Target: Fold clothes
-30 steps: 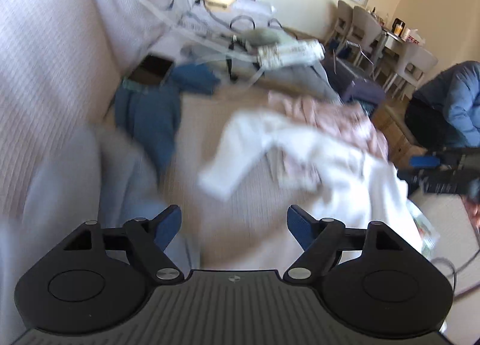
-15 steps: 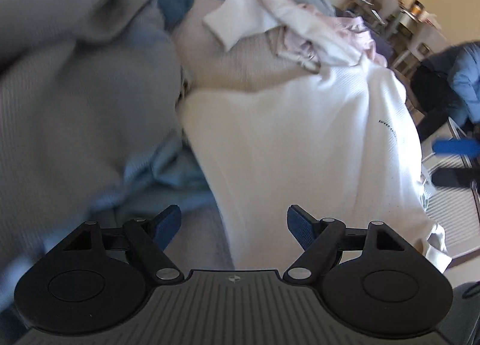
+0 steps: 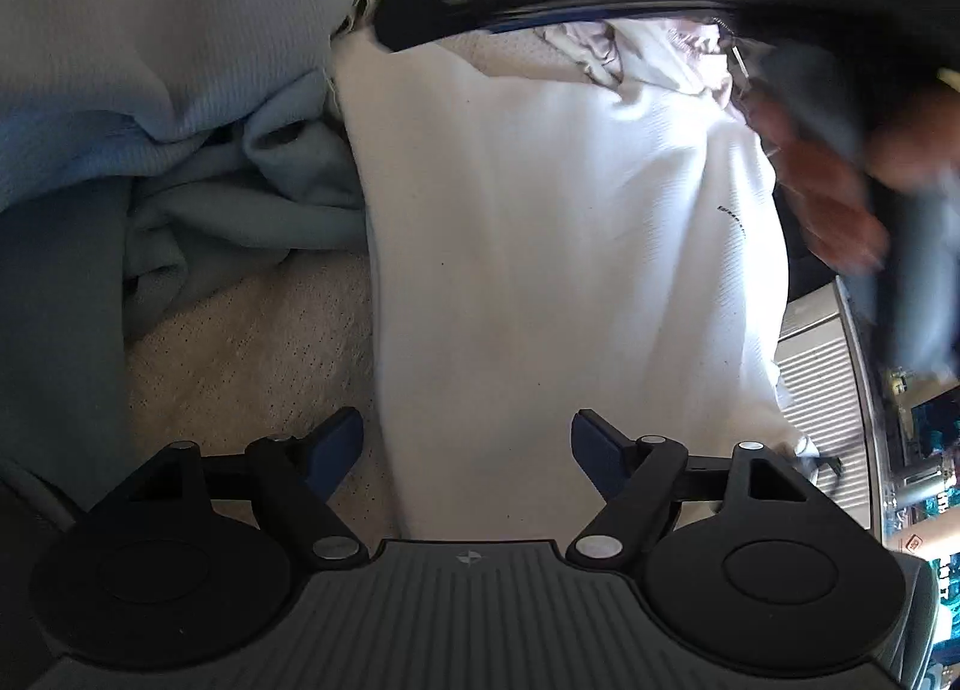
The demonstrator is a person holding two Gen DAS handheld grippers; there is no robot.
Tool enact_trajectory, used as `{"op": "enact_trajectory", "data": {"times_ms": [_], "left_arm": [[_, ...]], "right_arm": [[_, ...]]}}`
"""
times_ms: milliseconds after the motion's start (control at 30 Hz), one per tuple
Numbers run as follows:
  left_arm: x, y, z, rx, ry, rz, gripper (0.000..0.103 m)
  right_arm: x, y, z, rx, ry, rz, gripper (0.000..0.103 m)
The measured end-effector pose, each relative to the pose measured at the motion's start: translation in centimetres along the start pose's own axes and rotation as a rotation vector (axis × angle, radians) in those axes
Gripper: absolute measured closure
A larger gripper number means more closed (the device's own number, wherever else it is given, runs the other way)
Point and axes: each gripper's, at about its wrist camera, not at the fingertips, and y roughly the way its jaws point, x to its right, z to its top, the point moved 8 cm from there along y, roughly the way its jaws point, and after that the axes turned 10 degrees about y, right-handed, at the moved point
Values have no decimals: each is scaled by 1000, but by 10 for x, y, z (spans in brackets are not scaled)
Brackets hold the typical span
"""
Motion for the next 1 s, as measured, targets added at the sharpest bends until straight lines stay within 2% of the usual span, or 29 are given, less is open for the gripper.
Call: {"op": "enact_trajectory", "data": {"times_ms": [167, 200, 233, 267, 333, 367, 400, 500, 633, 767, 900, 1000], "left_arm": [[-9, 1, 4, 26, -66, -51, 31], [-11, 1, 6, 32, -75, -56, 38], [-12, 1, 8, 35, -80, -58, 52], [-13, 2, 8, 37, -85, -60, 57], [-16, 2, 10, 40, -94, -63, 85], [-16, 2, 10, 40, -103, -73, 85], [-16, 1, 10, 39, -117, -90, 88], [-5, -8, 11, 47, -75, -104, 90], [20, -34, 17, 86, -32, -175, 92], [34, -72, 21, 140, -50, -220, 93], [27, -100, 17, 159, -81, -187, 93], [8, -97, 4, 130, -118, -108, 93]], "right_arm": [[8, 33, 10, -54, -85, -4, 44], [9, 40, 11, -77, -92, 8, 44], [11, 46, 10, -102, -96, 21, 44], [12, 51, 8, -126, -93, 28, 44], [15, 60, 2, -166, -84, 31, 51], [17, 60, -1, -176, -70, 26, 68], [20, 59, -4, -178, -50, 18, 78], [27, 38, -9, -143, 17, 20, 88], [33, -11, -8, -42, 112, 56, 88], [31, -54, 0, 47, 168, 108, 88], [4, -51, 19, 72, 152, 185, 88], [-16, -19, 23, 28, 112, 204, 88]]}}
